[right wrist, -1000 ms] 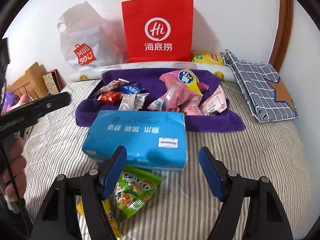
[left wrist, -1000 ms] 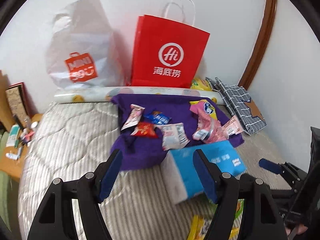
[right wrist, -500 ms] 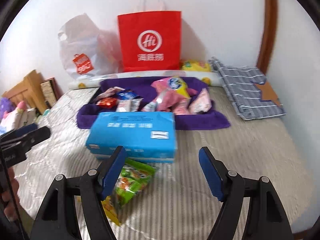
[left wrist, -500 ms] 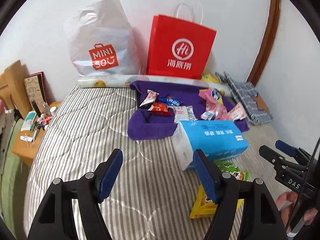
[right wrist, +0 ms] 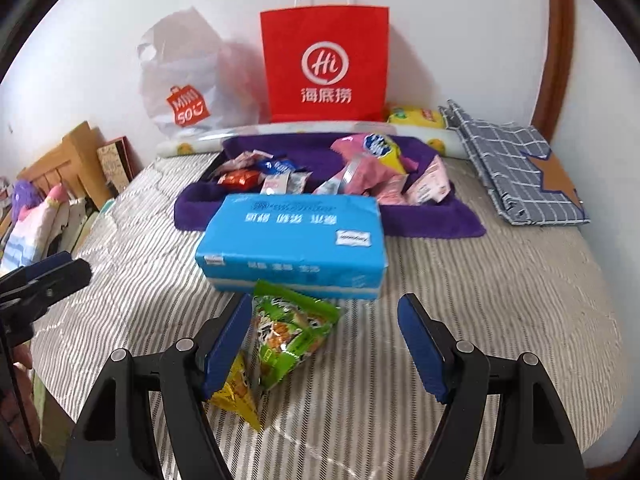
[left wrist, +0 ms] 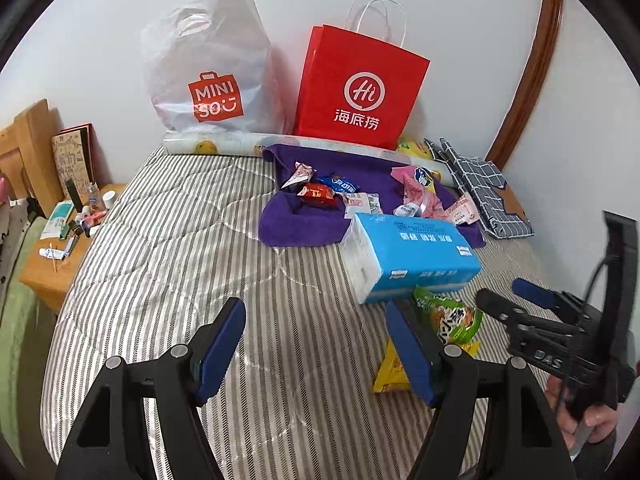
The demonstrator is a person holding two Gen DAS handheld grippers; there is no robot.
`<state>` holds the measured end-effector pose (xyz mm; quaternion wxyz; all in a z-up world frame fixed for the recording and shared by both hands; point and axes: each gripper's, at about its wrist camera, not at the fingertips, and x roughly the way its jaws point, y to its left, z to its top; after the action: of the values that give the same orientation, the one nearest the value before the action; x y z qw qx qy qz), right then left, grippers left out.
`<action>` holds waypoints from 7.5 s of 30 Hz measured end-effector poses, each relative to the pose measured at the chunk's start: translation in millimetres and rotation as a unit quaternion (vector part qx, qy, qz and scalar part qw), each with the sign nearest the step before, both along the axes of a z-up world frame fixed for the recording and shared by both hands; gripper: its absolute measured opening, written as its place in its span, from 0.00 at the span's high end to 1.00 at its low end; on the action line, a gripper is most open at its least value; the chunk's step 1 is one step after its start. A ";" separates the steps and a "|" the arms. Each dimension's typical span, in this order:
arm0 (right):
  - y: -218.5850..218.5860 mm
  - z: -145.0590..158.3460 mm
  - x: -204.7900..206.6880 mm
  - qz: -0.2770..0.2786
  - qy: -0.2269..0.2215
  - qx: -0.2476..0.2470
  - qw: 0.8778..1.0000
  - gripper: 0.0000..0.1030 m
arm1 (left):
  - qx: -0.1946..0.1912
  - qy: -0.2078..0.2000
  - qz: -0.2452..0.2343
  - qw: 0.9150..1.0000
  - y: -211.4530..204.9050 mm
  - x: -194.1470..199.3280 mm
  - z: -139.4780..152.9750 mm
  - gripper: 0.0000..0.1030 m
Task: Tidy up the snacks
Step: 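Withdraw both tools and grasp the green snack bag with the right tool, then grasp the yellow snack bag with the left tool while the right tool lifts the green bag, then carry the yellow bag left and green bag right over the purple towel, then lower both held bags onto the purple towel and open both tools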
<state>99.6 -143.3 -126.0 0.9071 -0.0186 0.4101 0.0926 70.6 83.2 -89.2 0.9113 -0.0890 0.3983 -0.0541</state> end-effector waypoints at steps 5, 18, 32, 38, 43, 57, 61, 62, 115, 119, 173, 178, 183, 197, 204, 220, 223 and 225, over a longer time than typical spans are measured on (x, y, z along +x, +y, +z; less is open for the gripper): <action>8.8 -21.3 10.6 0.008 0.023 0.001 1.000 0.28 | 0.002 -0.001 -0.008 1.000 4.2 0.2 -11.0 0.31; 3.7 -42.9 26.8 0.038 0.080 0.050 0.995 0.67 | -0.002 0.022 -0.032 0.999 -3.5 11.2 -29.0 0.31; -76.2 -21.2 3.0 -0.045 0.014 -0.007 0.999 0.68 | -0.013 0.021 -0.091 0.996 -53.0 3.5 -21.6 0.30; -116.5 -26.7 -3.2 -0.085 0.010 -0.019 0.996 0.68 | -0.003 0.018 -0.146 0.989 -98.5 0.4 -24.4 0.20; -133.3 -29.4 -4.2 -0.102 0.008 -0.012 0.995 0.68 | 0.026 0.035 -0.157 0.987 -126.0 7.7 -41.6 0.20; -107.7 -34.4 4.2 -0.052 0.001 0.012 0.999 0.68 | 0.079 0.018 -0.131 0.988 -113.5 13.8 -44.7 0.57; -95.9 -38.8 15.0 -0.038 0.008 0.015 0.999 0.68 | 0.065 0.027 -0.132 0.989 -104.4 19.7 -46.5 0.55; -93.0 -40.7 17.1 -0.036 0.011 0.012 0.999 0.68 | 0.066 0.030 -0.134 0.988 -105.0 20.3 -49.3 0.55; -69.0 39.9 23.3 -0.014 -0.040 0.019 0.999 0.58 | 0.011 -0.011 -0.089 0.996 -82.8 55.7 17.6 0.40; -65.5 51.4 40.7 -0.010 -0.049 0.021 0.999 0.58 | 0.014 -0.017 -0.082 0.996 -82.2 70.3 29.8 0.40; 11.0 -14.6 244.7 0.092 0.037 0.014 0.995 0.58 | -0.020 0.034 -0.014 0.999 -15.4 292.2 -7.3 0.40; 6.4 -16.9 243.7 0.087 0.041 0.014 0.995 0.58 | -0.016 0.043 -0.018 0.999 -18.1 295.7 -12.5 0.40; -4.8 -14.9 240.3 0.082 0.034 0.030 0.996 0.51 | -0.016 0.057 -0.026 0.998 -24.9 297.8 -21.3 0.40; -15.6 -14.6 237.9 0.083 0.034 0.049 0.995 0.50 | 0.007 0.106 -0.056 0.993 -55.6 302.0 -54.1 0.40; -14.2 -14.3 235.9 0.091 0.035 0.051 0.994 0.48 | 0.019 0.118 -0.066 0.991 -65.1 301.4 -61.7 0.40; -12.6 -13.8 233.2 0.102 0.035 0.056 0.993 0.48 | 0.029 0.131 -0.078 0.988 -71.5 302.6 -70.7 0.39; -14.4 -12.0 233.2 0.100 0.033 0.061 0.993 0.47 | 0.028 0.132 -0.078 0.988 -73.2 303.3 -71.9 0.39; -16.7 -10.7 233.4 0.099 0.032 0.070 0.992 0.45 | 0.027 0.132 -0.079 0.988 -73.8 302.8 -71.8 0.39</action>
<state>333.0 -160.0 -136.7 0.8792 0.0073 0.4273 0.2109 373.4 9.4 -161.1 0.8455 -0.0384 0.5225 -0.1031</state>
